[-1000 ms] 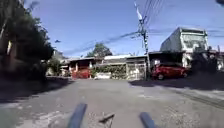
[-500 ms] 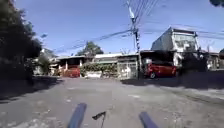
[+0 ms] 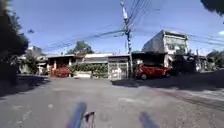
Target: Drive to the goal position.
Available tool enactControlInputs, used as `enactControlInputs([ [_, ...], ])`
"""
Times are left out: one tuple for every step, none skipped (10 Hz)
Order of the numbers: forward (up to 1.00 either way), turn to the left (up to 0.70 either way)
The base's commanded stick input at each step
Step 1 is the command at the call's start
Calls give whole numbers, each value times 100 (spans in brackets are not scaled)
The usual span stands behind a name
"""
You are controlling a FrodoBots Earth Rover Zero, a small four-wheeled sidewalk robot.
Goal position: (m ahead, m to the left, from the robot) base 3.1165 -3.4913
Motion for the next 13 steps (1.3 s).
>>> enactControlInputs([
  [70,-35],
  [70,-35],
  [70,-35],
  [70,-35],
  [70,-35],
  [70,-35],
  [70,-35],
  [70,-35],
  [70,-35],
  [70,-35],
  [70,-35],
  [70,-35],
  [70,-35],
])
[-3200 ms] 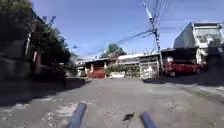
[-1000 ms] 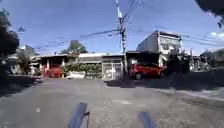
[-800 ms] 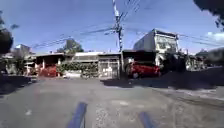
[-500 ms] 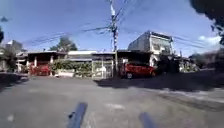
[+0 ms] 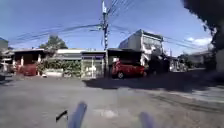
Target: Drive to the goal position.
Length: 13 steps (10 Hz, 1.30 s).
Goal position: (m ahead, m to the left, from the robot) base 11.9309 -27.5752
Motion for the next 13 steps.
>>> enactControlInputs([
  [70,-35],
  [70,-35],
  [70,-35],
  [70,-35],
  [70,-35],
  [70,-28],
  [70,0],
  [70,0],
  [70,0],
  [70,0],
  [70,0],
  [70,0],
  [70,0],
])
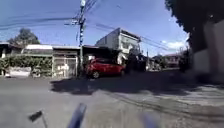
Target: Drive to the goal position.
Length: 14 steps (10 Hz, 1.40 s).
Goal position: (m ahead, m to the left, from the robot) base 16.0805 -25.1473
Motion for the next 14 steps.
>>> enactControlInputs([
  [70,0],
  [70,0],
  [70,0],
  [70,0],
  [70,0],
  [70,0],
  [70,0],
  [70,-29],
  [70,-35],
  [70,-35],
  [70,-35],
  [70,-35],
  [70,-35],
  [70,-35],
])
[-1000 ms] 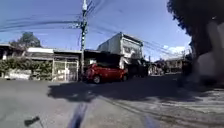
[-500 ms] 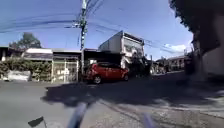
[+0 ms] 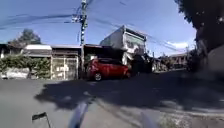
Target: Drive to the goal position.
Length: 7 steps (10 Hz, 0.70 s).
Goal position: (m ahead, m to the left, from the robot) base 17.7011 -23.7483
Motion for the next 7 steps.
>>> enactControlInputs([
  [70,-35],
  [70,-35],
  [70,-35],
  [70,-35],
  [70,-35],
  [70,-35],
  [70,-35],
])
